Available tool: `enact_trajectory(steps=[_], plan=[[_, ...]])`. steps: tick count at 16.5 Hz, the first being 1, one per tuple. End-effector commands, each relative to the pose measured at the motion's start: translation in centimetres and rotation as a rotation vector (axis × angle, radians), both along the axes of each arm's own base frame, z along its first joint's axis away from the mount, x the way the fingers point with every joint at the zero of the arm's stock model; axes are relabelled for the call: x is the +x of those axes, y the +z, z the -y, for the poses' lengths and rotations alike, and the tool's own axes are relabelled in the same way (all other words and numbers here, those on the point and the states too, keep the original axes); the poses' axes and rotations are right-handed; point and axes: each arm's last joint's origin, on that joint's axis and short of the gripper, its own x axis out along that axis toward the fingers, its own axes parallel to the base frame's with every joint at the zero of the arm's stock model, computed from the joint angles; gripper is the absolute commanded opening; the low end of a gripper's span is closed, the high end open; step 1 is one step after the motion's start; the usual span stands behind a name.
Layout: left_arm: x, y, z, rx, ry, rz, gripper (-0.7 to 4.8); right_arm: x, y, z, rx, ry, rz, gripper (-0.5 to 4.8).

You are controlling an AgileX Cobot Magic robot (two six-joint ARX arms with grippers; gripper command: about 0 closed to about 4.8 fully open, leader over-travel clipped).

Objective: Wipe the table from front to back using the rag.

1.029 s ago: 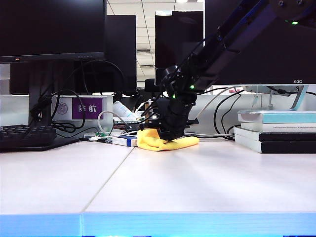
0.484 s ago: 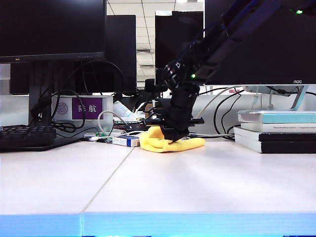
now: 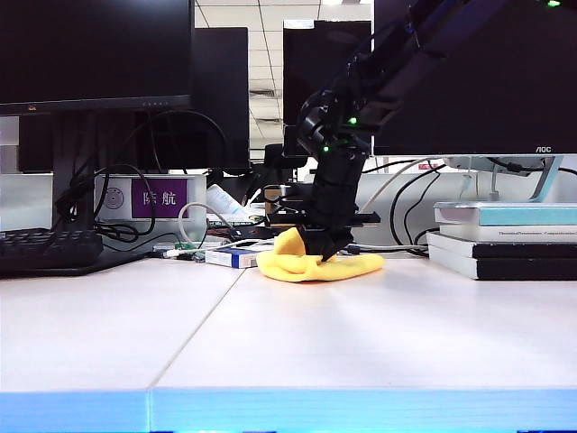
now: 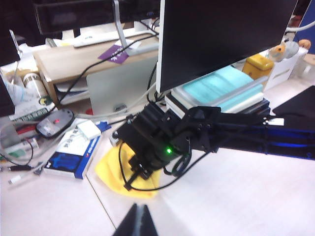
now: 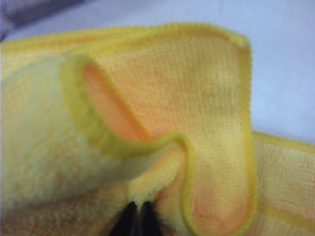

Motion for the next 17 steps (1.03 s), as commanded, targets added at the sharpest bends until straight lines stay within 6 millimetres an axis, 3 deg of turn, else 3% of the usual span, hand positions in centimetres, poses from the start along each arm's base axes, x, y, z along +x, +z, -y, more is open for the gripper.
enact_trajectory(steps=[1,17], plan=[[-0.2,0.5,-0.1,-0.02,-0.006,0.03,-0.05,-1.6,-1.6,0.5,-0.06,0.017,-0.193,-0.07],[-0.2,0.6,-0.1,-0.024,-0.006,0.038,-0.05,-5.2,-2.0,-0.3,-0.211,0.091,-0.445,-0.07]])
